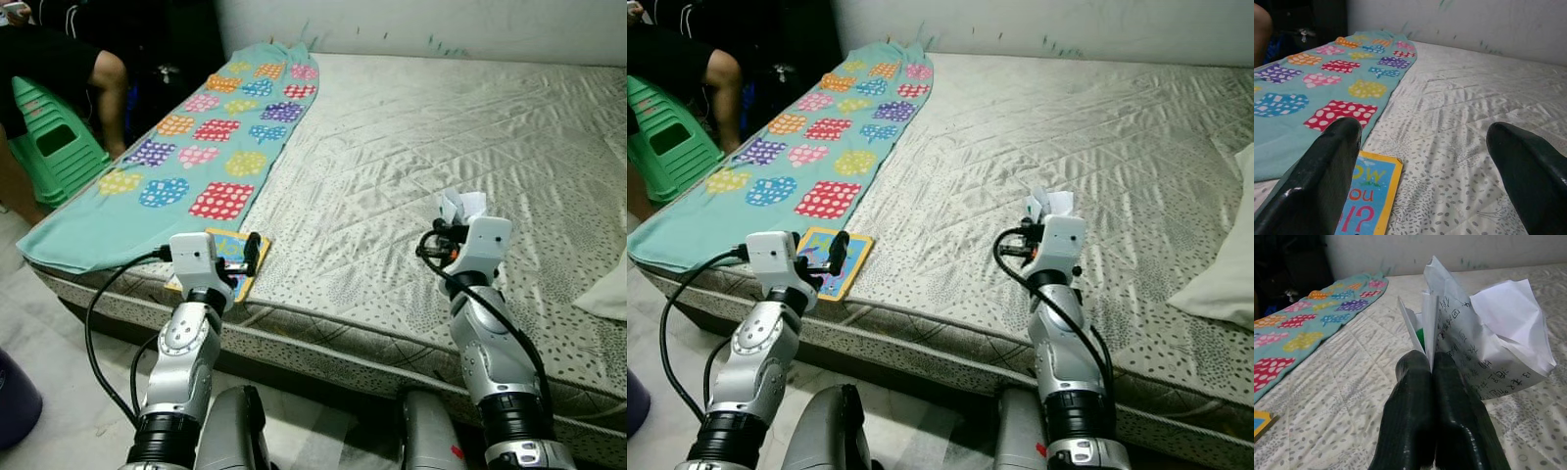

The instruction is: Clean up the room

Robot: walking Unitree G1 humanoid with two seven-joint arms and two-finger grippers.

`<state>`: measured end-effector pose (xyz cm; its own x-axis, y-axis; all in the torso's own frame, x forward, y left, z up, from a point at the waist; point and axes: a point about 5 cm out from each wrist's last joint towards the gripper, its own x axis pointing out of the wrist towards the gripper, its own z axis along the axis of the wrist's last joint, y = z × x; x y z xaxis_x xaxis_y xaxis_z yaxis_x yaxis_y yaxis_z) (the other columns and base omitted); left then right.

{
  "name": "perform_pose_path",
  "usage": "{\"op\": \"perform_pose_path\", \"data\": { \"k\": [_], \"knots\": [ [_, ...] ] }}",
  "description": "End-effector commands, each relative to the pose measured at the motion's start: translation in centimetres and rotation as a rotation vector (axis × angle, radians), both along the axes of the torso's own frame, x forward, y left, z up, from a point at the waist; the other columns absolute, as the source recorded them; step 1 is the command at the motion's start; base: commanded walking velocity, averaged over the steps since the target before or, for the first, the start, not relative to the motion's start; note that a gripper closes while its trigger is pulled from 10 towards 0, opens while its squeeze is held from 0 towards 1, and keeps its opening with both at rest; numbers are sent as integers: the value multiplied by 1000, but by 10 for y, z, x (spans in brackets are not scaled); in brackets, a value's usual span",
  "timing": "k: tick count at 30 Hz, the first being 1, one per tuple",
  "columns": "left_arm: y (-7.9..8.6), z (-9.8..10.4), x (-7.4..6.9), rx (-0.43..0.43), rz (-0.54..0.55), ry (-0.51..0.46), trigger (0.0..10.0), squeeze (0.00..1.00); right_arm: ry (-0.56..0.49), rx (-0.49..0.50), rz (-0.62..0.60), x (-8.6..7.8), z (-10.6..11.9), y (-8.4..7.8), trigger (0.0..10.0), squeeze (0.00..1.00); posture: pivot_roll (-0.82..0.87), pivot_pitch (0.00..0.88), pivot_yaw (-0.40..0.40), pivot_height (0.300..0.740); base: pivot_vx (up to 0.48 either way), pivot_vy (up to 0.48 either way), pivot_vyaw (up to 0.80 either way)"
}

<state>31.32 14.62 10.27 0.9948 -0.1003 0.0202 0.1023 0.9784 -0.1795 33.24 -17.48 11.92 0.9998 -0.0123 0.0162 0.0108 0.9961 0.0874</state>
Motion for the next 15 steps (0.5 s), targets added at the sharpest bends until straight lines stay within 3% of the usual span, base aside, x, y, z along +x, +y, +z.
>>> {"op": "perform_pose_path", "data": {
  "k": [1,15],
  "knots": [
    [5,-1,0,13,12,4,10000,0,8,-9,16,2,1,2,10000,0,-134,0,74,640,0,0,0],
    [2,-3,-1,9,6,3,10000,0,28,-24,25,1,-3,1,10000,0,-132,0,62,700,0,0,0]
  ]
}}
